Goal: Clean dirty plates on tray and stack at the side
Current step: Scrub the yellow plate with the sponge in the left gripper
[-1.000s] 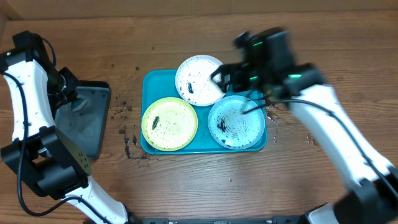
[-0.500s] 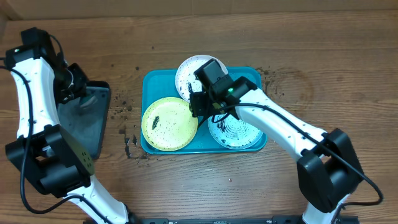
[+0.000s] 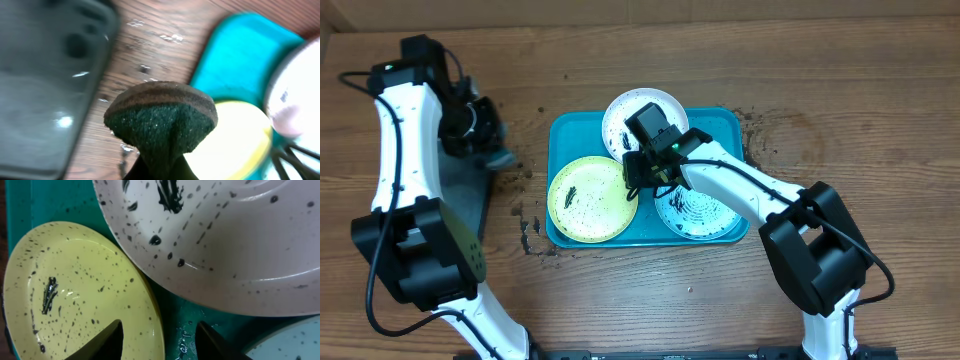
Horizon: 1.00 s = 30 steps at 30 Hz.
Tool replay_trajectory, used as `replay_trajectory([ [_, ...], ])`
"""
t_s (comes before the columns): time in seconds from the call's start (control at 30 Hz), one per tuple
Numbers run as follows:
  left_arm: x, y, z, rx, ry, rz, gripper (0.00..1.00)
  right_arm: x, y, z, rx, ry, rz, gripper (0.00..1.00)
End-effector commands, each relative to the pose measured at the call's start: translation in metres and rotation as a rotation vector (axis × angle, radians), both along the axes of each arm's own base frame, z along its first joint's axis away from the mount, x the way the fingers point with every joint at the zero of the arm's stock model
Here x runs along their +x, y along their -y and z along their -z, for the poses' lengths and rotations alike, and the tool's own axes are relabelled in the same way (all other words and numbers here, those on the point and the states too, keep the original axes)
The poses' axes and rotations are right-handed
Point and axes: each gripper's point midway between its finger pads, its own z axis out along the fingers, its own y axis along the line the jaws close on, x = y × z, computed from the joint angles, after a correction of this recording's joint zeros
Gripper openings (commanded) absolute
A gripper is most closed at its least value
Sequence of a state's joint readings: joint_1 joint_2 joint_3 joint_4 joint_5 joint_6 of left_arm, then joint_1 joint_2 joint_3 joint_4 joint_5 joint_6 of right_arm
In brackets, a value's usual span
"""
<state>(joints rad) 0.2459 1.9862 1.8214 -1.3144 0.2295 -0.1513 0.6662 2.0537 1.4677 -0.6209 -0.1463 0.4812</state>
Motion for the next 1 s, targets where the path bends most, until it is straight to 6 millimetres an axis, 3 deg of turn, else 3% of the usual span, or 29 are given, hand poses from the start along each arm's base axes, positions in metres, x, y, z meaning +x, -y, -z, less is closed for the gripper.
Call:
replay_trajectory([
  [0.0, 0.001, 0.044, -0.006, -0.123, 0.027, 0.135, 0.04, 0.000, -0.004, 0.012, 0.013, -0.037, 0.008, 0.43],
  [0.3, -0.017, 0.098, 0.013, -0.133, -0.052, 0.273, 0.04, -0.001, -0.003, 0.018, 0.005, -0.050, 0.009, 0.31],
  [0.53, -0.039, 0.130, 0.053, -0.163, -0.125, 0.315, 0.04, -0.002, -0.002, 0.019, 0.004, -0.051, 0.008, 0.25],
  [0.63, -0.041, 0.147, 0.071, -0.175, -0.106, 0.358, 0.04, -0.001, -0.002, 0.019, 0.001, -0.049, 0.009, 0.16],
  [0.77, -0.043, 0.159, 0.086, -0.159, -0.090, 0.390, 0.04, -0.001, -0.002, 0.019, 0.002, -0.049, 0.010, 0.12],
  [0.97, -0.044, 0.160, 0.100, -0.150, -0.079, 0.386, 0.04, -0.002, -0.002, 0.019, 0.001, -0.054, 0.009, 0.13],
])
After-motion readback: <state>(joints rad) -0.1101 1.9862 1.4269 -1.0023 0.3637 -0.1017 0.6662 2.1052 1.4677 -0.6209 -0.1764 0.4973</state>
